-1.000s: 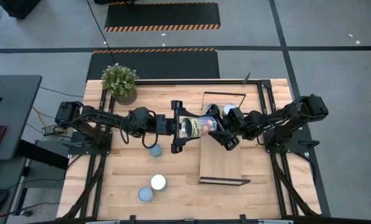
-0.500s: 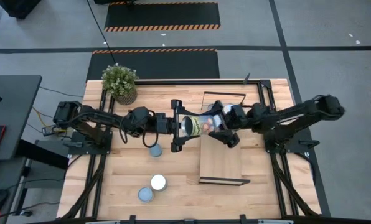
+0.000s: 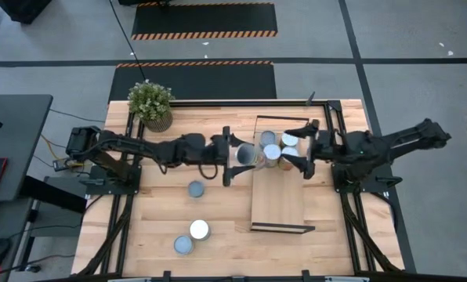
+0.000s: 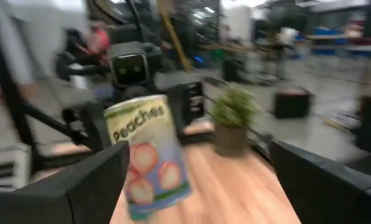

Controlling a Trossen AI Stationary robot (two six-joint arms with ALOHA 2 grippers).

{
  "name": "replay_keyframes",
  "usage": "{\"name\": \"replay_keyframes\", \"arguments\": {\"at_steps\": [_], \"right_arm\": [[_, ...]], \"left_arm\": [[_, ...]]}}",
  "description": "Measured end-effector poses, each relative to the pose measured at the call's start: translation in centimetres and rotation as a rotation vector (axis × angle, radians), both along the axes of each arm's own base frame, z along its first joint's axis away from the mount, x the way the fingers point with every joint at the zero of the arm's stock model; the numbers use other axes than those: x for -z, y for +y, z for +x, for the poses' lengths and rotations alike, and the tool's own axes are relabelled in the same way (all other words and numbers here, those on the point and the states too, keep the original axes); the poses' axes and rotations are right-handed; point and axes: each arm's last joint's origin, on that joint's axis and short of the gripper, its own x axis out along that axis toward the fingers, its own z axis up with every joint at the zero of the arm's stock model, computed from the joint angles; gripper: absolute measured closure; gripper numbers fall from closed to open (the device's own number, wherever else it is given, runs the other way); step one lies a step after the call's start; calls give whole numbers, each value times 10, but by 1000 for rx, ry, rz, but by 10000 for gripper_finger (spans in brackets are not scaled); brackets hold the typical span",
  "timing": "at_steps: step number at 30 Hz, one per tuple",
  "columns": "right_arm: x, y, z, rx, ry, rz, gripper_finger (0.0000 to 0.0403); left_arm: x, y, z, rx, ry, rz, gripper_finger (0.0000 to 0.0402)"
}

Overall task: Pick and place cans onto a shelf
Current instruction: Put the canned peaches on the shelf

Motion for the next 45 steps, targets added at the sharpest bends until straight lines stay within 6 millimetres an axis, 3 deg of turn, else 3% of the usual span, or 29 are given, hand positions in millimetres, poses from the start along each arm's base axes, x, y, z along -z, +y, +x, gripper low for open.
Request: {"name": "replay_keyframes", "arguments": {"at_steps": [5, 11, 20, 34, 41, 45], "right_arm": [[4, 8, -14, 65, 57, -1, 8], [7, 19, -19, 87, 82, -11, 8], [6, 27, -24, 115, 81, -37, 8], [9, 31, -17, 112, 92, -44, 8], [11, 33, -15, 111, 101, -50, 8], [11, 33, -14, 110, 101, -50, 8]], "left_arm": [[34, 8, 10, -23, 191, -154, 77], [79, 7, 29, -29, 300, -194, 77], [114, 6, 48, -11, 259, -261, 77], [127, -18, 95, 55, 384, -139, 71], [125, -20, 96, 64, 411, -129, 9], [126, -20, 95, 59, 428, -93, 10]]}}
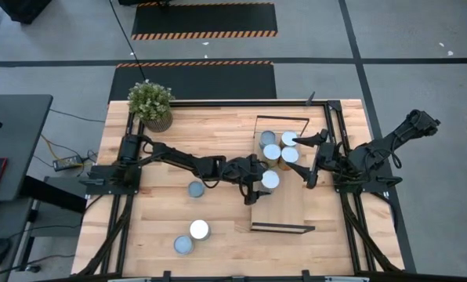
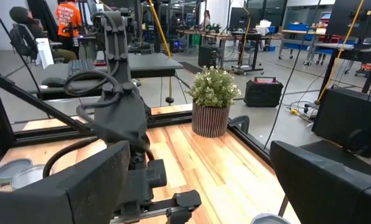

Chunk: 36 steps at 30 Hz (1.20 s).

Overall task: Pick and place cans onto a shelf
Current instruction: Put the canned peaches on the shelf

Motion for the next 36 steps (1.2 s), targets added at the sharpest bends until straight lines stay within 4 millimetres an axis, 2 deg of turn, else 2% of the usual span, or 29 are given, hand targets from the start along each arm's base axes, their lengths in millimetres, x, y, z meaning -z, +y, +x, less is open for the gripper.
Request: {"name": "replay_keyframes", "arguments": {"at_steps": [7, 17, 26, 29, 34, 36], "right_arm": [[0, 0, 0, -7, -1, 2, 8], [0, 0, 0, -11, -1, 2, 8], [-1, 1, 1, -30, -7, 7, 8], [-1, 1, 0, -33, -6, 7, 8], [-1, 4, -1, -50, -5, 1, 8], [-1, 5, -1, -55, -5, 1, 8]], "left_arm": [[-13, -3, -10, -37, 67, 110, 12], [-9, -24, -17, -215, 122, 309, 12], [-14, -23, -14, -355, 32, 215, 12], [-13, -27, -14, -318, 39, 173, 12], [-11, -47, -16, -84, 64, 173, 12], [-11, -50, -17, -87, 64, 185, 12]]}}
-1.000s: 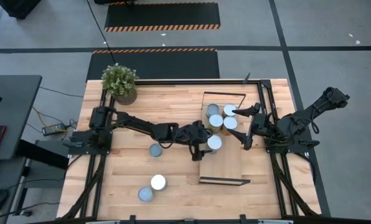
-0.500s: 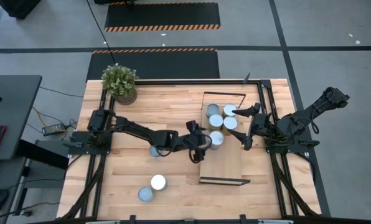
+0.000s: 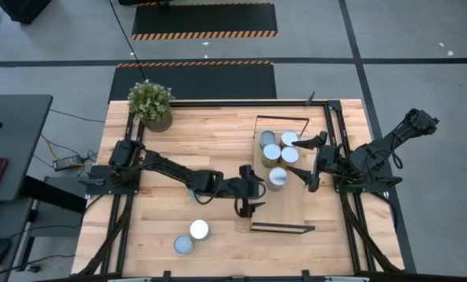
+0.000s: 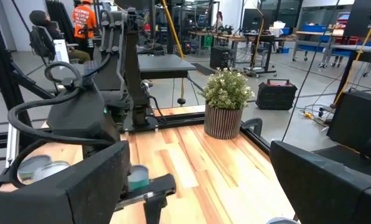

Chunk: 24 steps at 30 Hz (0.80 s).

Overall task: Pick and place cans onto a shelf
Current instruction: Put the canned peaches on the shelf

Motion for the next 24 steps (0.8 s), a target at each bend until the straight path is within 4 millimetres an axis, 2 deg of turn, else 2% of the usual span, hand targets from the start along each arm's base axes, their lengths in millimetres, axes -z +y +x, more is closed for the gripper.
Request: {"name": "replay_keyframes", "arguments": {"at_steps": [7, 17, 24], "right_arm": [[0, 1, -1, -9, -3, 5, 8], [-1, 1, -1, -5, -9, 3, 8], [-1, 1, -1, -5, -10, 4, 8]], "left_arm": [[1, 12, 7, -35, -57, -78, 12], [20, 12, 16, -27, -112, -89, 12], [22, 7, 17, 47, -113, -113, 12]]}}
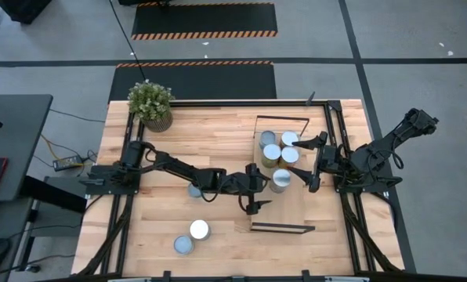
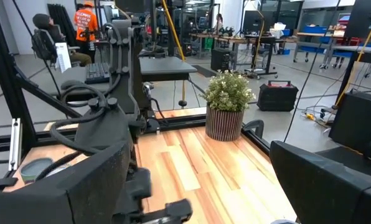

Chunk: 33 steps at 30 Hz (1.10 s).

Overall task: Pick and place cans onto a shelf
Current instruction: Put the canned peaches on the shelf

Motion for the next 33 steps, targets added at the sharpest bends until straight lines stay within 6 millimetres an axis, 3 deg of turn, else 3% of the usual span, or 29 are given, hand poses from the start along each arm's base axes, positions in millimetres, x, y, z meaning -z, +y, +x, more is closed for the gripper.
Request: {"name": "replay_keyframes", "arguments": {"at_steps": [5, 11, 18, 26, 33], "right_arm": [[0, 0, 0, -1, 2, 2, 8], [9, 6, 8, -28, 49, 8, 8], [39, 18, 25, -57, 232, 15, 8], [52, 20, 29, -45, 322, -27, 8], [66, 23, 30, -22, 419, -93, 9]], "left_arm": [[-4, -8, 0, 191, -34, -9, 12], [-7, -5, 2, 236, -70, -28, 13], [-10, 1, 4, 196, -99, -19, 13], [-15, 14, 7, 158, -163, 0, 12], [-15, 12, 6, 172, -145, -2, 12]]}}
